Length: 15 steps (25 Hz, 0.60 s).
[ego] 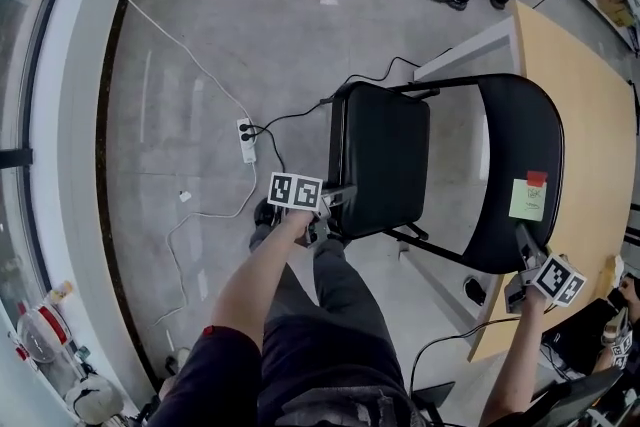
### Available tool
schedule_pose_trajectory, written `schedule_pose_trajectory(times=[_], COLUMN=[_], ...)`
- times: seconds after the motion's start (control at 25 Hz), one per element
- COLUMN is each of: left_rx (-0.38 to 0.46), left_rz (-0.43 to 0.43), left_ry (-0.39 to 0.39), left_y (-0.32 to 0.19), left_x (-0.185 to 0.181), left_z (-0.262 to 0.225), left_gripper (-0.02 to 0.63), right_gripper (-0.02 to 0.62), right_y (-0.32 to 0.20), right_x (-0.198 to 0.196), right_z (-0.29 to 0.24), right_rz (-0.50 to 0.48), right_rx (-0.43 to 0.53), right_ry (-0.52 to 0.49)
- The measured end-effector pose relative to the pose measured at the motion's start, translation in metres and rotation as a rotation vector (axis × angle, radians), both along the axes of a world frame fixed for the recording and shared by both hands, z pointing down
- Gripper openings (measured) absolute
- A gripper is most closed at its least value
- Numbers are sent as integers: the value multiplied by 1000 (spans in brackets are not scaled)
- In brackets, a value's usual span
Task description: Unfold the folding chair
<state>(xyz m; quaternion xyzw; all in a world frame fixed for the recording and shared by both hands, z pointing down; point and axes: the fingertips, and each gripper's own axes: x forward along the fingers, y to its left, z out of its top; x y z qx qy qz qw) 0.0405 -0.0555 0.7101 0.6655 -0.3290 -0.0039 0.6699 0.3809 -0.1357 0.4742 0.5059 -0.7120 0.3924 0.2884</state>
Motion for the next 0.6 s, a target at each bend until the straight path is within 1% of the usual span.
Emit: schedule_pose_trajectory(times=[0.16, 0.28, 0.36, 0.44, 0.52, 0.6], left_rx=[-3, -21, -26, -16, -10, -12], left_rz=[-20, -45, -47, -39, -45, -59], left_ry=[15, 3, 0, 32, 54, 45], left_y=[2, 8, 8, 8, 10, 12], left_x=[-18, -40, -47, -48, -58, -72], left_z=[9, 19, 27, 32, 39, 50], left_gripper=[207, 219, 229, 236, 233, 235], right_gripper=[120, 118, 114, 109, 106, 106], right_y=[-3, -4, -5, -4, -3, -1], right_x=[-10, -24, -26, -24, -31, -38], right_z=[0, 1, -2, -8, -2, 8], right_rz=[-5, -14, -25, -30, -16, 0], right_rx=[-10, -32, -41, -46, -61, -79], right_ry=[-9, -26, 2, 57, 47, 29])
